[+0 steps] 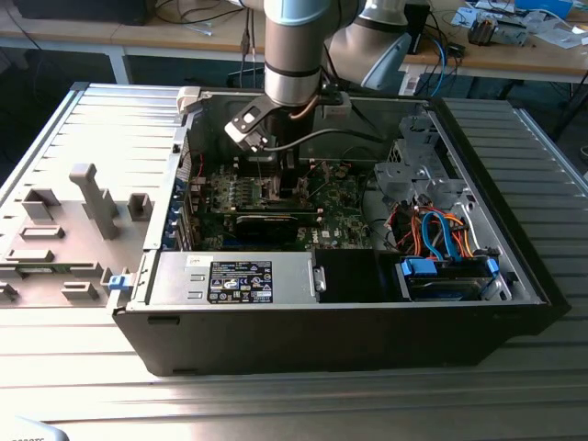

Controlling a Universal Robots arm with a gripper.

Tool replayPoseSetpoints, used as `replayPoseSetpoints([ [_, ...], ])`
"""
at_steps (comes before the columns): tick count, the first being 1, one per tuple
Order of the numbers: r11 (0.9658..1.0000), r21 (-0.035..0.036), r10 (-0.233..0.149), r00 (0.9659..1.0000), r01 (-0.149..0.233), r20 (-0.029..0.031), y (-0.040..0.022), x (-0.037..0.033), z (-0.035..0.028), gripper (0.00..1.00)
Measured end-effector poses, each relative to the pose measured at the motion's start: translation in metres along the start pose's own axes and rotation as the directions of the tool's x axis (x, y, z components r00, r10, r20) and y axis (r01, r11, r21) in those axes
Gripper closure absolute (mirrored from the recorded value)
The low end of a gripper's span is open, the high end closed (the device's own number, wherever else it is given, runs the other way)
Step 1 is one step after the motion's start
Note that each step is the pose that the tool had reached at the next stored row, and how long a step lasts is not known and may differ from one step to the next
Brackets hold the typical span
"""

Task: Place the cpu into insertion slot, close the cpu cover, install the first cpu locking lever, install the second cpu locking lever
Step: 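Place the cpu into insertion slot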

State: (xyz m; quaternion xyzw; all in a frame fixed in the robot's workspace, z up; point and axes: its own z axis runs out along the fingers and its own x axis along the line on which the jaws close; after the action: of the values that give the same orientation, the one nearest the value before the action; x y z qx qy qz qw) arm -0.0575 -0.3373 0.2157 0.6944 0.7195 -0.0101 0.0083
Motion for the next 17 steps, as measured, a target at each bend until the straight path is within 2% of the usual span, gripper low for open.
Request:
replayPoseSetpoints([
  [12, 1.0000, 0.0000, 0.002, 1.0000, -0.002, -0.0003, -0.0022, 0.0004, 0.0105, 0.46],
  [17, 1.0000, 0.0000, 0.003, 1.0000, -0.003, -0.0003, -0.0022, 0.0005, 0.0113, 0.46],
])
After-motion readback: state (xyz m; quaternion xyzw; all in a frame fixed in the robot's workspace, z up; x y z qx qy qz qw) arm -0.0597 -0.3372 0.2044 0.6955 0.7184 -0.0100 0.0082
